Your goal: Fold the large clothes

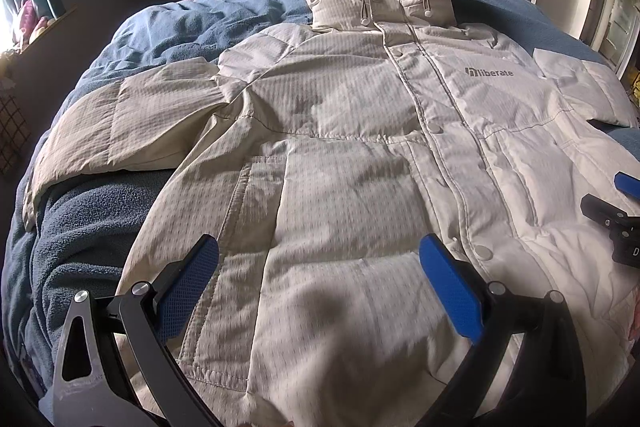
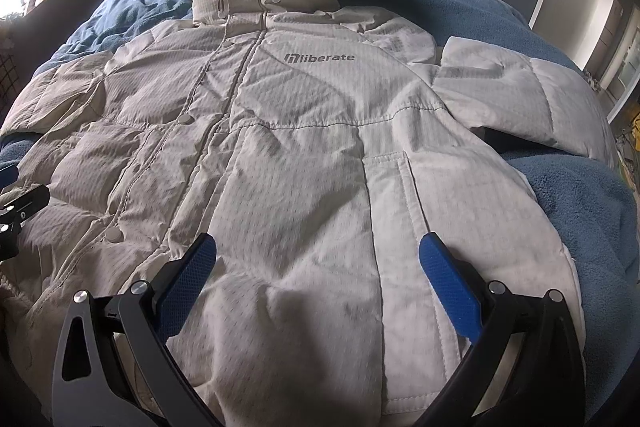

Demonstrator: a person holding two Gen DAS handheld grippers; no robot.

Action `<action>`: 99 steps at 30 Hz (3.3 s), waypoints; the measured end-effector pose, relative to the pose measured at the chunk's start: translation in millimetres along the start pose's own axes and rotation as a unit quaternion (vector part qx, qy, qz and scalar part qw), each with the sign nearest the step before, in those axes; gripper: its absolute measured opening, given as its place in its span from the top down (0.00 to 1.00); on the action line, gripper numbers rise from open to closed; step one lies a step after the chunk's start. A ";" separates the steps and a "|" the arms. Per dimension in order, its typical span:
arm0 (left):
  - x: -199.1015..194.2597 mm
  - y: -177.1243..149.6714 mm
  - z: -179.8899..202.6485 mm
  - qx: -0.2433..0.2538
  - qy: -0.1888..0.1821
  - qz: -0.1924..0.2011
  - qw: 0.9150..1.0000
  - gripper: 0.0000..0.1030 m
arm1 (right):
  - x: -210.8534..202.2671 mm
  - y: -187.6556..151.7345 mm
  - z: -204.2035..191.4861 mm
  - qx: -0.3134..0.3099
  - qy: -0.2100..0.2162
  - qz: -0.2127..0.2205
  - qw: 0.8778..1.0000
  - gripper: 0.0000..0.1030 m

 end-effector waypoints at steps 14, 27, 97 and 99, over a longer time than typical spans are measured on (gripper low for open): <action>-1.1 0.8 -0.1 -0.001 0.000 -0.003 1.000 0.06 | 0.4 -1.5 0.3 0.000 0.000 0.000 1.000 0.06; -0.9 1.0 -0.2 -0.002 -0.001 -0.004 1.000 0.06 | 1.4 -2.2 -0.4 0.001 0.001 0.001 1.000 0.06; 62.1 31.8 -11.2 0.014 -0.036 -0.016 0.999 0.06 | 46.2 48.2 208.0 0.332 0.133 -0.025 0.933 0.38; 63.8 31.6 -10.2 0.016 -0.034 -0.018 0.999 0.06 | 60.9 51.9 202.7 0.326 0.126 -0.055 0.935 0.38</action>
Point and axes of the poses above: each gripper's, at about its wrist camera, not at the fingertips, and x roughly the way its jaws point, z to its right, y to its top, the point moved 1 cm from there along x, roughly the way its jaws point, and after that the axes turned 4 degrees about -y, right-handed, at the moved point
